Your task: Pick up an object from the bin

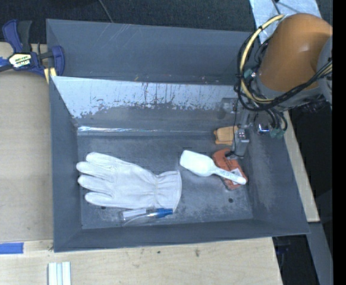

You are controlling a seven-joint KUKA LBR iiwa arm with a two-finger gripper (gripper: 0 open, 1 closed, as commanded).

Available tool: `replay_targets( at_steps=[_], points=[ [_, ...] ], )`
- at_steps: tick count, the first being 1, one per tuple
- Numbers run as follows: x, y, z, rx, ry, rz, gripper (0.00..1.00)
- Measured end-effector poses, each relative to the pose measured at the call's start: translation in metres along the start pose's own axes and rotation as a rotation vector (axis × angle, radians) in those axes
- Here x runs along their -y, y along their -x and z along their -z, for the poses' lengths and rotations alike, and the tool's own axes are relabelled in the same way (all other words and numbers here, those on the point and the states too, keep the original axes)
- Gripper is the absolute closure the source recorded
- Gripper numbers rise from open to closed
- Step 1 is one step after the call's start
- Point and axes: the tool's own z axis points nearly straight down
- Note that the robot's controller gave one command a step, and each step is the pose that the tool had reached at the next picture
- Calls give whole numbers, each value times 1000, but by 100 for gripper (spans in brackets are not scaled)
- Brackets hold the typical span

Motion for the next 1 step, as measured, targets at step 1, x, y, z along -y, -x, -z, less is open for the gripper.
replay_targets(
  at_steps=[1],
  points=[
    [0,1,5,8,-1,2,0]
  ],
)
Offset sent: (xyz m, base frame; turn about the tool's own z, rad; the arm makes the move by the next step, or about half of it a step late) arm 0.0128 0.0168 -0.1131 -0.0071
